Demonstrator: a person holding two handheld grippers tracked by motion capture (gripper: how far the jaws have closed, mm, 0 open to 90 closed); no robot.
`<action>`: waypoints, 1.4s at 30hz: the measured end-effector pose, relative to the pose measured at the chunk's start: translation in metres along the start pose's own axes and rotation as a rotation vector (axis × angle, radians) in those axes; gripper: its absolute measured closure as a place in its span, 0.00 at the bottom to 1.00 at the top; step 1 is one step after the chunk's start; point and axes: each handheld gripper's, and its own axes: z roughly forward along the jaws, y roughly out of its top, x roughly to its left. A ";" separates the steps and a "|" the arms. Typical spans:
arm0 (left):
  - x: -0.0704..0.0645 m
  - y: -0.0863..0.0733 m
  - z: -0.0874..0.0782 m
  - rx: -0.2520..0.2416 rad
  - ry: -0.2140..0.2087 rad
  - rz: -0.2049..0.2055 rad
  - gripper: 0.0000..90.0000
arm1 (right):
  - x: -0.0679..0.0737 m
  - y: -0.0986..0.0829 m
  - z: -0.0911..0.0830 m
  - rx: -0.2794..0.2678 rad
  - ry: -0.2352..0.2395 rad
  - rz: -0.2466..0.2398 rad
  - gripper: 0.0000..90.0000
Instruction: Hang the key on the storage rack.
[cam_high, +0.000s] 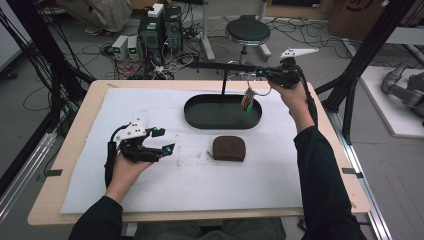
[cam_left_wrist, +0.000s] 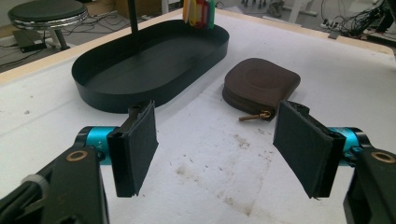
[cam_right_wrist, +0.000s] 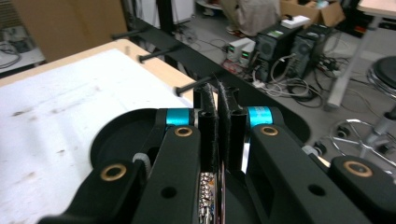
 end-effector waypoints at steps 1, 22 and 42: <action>0.000 0.000 0.000 0.001 -0.002 0.001 0.34 | -0.003 -0.001 0.002 0.008 -0.009 0.011 0.98; 0.001 -0.004 -0.002 0.008 0.004 -0.002 0.34 | -0.012 -0.008 0.012 0.012 -0.089 0.032 0.98; 0.001 -0.005 -0.003 0.011 0.004 -0.004 0.33 | -0.012 -0.009 0.012 0.023 -0.127 0.021 0.95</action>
